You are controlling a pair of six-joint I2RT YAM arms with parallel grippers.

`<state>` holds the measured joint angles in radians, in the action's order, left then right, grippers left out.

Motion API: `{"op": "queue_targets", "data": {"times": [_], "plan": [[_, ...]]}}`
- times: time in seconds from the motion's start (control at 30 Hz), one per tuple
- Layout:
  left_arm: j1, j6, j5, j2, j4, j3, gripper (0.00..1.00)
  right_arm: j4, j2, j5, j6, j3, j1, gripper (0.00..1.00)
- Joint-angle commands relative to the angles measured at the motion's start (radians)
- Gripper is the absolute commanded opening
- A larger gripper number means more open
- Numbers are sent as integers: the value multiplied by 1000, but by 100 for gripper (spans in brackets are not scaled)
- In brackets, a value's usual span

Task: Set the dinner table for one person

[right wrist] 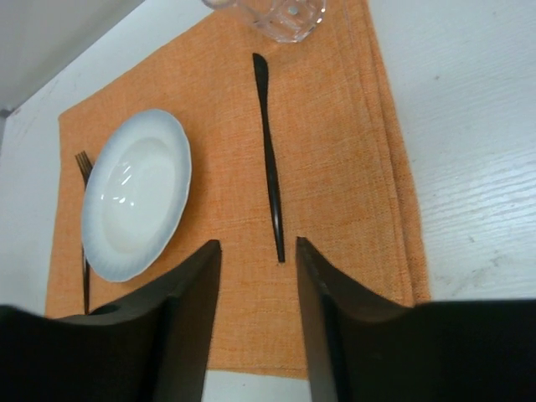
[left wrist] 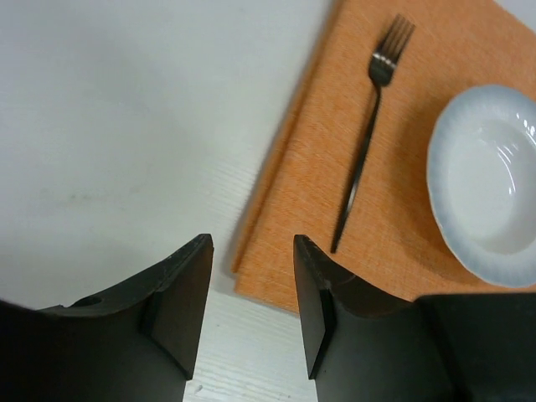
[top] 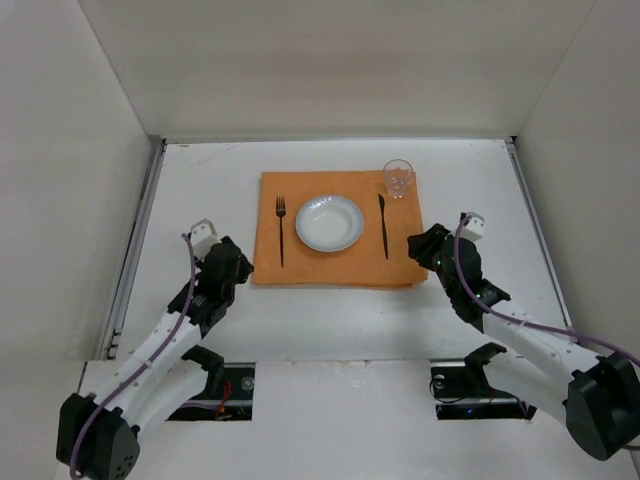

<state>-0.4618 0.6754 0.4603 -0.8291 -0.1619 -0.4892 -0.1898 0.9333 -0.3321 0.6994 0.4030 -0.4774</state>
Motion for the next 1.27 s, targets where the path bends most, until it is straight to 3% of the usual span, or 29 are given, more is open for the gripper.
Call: {"op": "queue_targets", "data": {"times": [0.0,0.23,0.5,0.7,0.83,1.07,1.23], "plan": [[54,98,35,91,-53,70,42,-39,10,-105,-1,-3,6,52],[159,153,-18,192,-53,172,44,-59,55,-214,-6,-27,41,56],[145,148,-86,252,163,279,46,-80,99,-340,-31,-35,145,58],[177,125,-86,251,223,320,46,-77,284,-358,-31,43,142,57],[189,127,-86,236,231,328,46,-34,289,-392,-26,63,93,52],[206,116,-80,206,233,317,42,-105,211,-412,-31,-3,78,15],[202,115,-66,145,219,288,39,-92,236,-482,-60,26,-2,14]]}}
